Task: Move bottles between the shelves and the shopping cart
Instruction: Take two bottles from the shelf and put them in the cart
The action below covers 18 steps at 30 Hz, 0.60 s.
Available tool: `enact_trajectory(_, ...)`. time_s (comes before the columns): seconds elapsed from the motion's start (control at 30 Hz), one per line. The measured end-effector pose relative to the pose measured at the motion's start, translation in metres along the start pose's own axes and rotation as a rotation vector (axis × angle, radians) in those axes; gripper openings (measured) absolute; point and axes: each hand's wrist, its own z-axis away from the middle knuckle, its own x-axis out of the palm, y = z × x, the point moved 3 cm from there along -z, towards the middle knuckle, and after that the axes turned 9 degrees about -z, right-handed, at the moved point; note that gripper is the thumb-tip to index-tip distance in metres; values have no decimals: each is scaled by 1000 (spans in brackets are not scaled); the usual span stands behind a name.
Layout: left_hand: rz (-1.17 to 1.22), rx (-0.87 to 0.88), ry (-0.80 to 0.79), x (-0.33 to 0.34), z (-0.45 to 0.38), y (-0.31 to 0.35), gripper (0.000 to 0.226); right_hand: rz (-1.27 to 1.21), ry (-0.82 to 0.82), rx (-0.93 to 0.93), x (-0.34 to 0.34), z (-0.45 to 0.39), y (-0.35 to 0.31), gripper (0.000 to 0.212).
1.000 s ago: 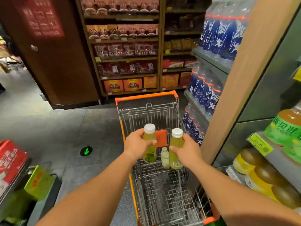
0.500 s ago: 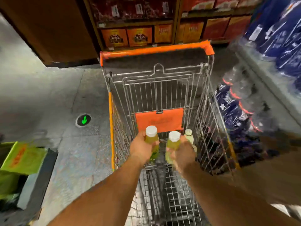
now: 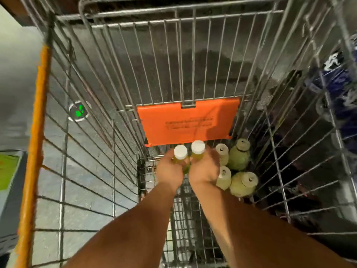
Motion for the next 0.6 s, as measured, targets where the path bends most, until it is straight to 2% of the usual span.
enact_trajectory(0.1,24,-4,4,4,-14,-4,40,171,44,105,11,-2,3,48)
enact_trajectory(0.37,89,29,-97,4,-23,-6,43,102,117,111,6,-3,1,48)
enact_trajectory(0.6,17,31,-111,2,-22,-3,50,74,69,95,3,0,3,58)
